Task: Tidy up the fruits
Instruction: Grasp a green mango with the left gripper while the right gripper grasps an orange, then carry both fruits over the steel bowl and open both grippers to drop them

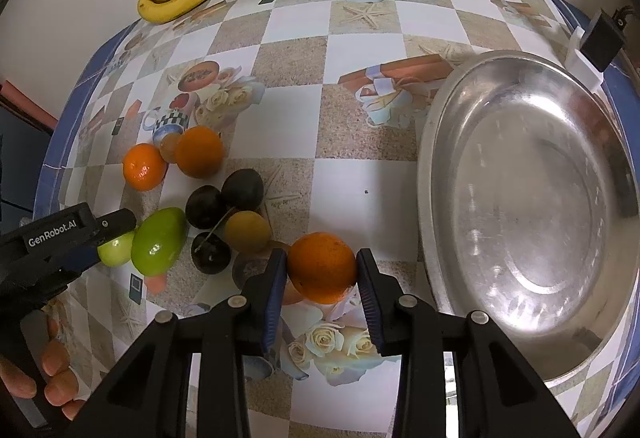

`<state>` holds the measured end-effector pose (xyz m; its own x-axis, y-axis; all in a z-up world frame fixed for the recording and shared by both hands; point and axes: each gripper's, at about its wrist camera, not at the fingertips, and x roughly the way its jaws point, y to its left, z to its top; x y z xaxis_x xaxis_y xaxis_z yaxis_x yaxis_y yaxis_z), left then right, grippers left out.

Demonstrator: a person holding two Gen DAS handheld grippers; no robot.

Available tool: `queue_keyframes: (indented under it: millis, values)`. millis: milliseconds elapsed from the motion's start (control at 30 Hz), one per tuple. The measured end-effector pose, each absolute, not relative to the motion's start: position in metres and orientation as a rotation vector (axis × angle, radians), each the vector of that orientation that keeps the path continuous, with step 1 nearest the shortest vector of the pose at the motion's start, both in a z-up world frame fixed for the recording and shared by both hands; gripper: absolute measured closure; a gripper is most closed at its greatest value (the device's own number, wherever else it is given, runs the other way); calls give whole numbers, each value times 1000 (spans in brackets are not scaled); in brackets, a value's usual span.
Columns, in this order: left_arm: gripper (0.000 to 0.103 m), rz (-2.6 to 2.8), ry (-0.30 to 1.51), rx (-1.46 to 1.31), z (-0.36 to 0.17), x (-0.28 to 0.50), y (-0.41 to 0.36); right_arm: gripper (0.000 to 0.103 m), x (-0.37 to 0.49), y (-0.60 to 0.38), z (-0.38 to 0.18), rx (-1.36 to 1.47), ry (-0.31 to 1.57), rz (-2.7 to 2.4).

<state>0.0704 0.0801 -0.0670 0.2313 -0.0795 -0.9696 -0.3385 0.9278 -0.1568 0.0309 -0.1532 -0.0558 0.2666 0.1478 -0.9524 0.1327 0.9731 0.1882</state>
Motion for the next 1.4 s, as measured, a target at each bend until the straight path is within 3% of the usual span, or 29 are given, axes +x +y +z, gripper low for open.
queue_keyframes:
  millis: [700,1400]
  values:
    - [48,78,1171,-295,-7,67,44,66,23,-199,-13,368,1210,-46]
    - [48,-438,1191,77,8,60,-187,66,-4,-348,-8,580,1133,-388]
